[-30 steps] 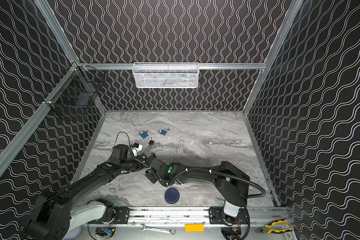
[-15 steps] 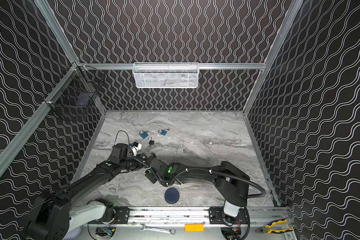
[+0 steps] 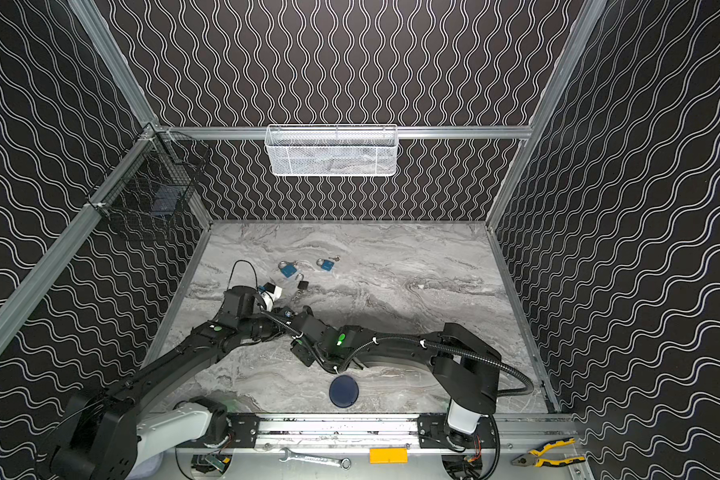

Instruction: Lock with the key

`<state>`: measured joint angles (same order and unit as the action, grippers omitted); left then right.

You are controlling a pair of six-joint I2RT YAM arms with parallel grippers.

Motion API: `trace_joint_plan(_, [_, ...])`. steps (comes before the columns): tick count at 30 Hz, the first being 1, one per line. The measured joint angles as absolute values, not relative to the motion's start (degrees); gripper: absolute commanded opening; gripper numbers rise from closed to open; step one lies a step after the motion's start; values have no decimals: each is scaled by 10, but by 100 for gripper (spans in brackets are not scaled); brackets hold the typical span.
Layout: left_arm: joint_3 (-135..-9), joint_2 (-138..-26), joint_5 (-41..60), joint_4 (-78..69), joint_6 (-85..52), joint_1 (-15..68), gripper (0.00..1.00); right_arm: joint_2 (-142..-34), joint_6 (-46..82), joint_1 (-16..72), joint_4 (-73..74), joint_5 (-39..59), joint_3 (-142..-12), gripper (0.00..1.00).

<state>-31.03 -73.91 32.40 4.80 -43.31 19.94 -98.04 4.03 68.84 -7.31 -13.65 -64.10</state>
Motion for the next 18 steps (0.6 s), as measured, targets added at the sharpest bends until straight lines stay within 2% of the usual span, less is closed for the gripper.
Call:
trace_joint_plan(12, [-315, -751, 333, 44, -435, 199, 2, -980, 50, 688, -75, -141, -638, 20])
trace_joint_plan(18, [-325, -749, 322, 57, -434, 199, 0, -983, 55, 688, -62, -145, -638, 32])
